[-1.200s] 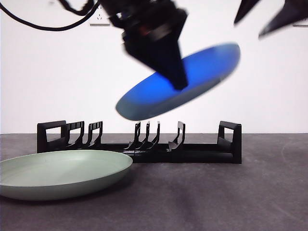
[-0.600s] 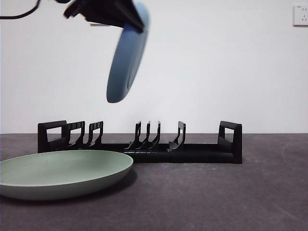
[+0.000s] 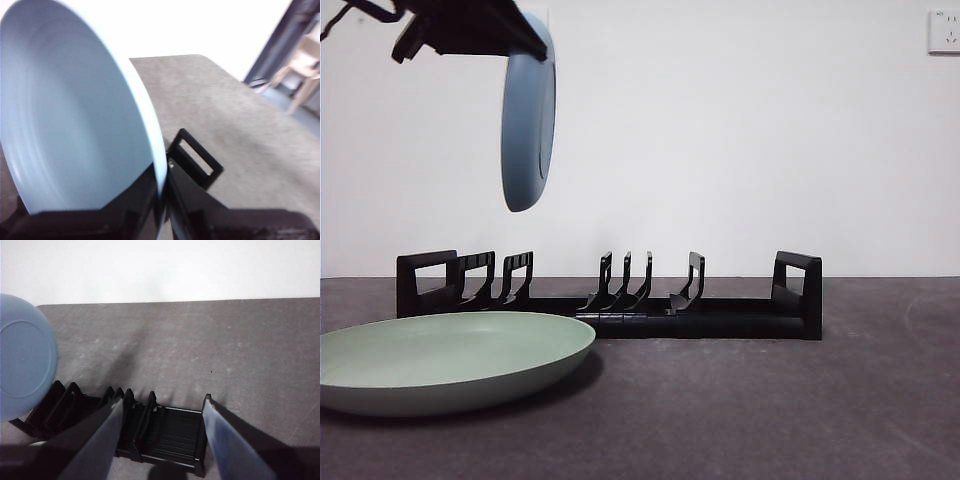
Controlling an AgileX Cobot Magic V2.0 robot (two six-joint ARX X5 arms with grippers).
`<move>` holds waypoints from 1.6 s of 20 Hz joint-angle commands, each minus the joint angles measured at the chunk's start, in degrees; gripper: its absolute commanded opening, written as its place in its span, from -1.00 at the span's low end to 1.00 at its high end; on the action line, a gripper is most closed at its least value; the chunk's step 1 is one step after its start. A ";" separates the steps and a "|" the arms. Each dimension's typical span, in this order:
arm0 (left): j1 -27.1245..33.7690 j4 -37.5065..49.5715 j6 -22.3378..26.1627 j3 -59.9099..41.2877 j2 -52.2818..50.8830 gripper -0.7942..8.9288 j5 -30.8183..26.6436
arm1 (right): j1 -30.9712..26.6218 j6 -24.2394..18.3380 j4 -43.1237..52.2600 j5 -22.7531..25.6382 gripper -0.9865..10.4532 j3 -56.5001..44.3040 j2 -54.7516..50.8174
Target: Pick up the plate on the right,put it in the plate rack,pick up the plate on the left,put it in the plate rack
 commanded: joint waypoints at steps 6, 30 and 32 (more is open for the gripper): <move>5.95 -2.43 2.10 0.07 3.80 -0.86 5.81 | 0.07 0.37 0.09 0.17 -0.34 -0.09 0.24; 7.34 -11.47 9.51 0.09 7.76 -0.05 3.63 | 0.20 0.63 -1.03 -1.38 -0.34 -0.09 0.52; 7.34 -12.52 9.51 0.09 6.84 -0.05 3.61 | 0.20 0.81 -1.62 -5.11 -0.34 -0.09 1.11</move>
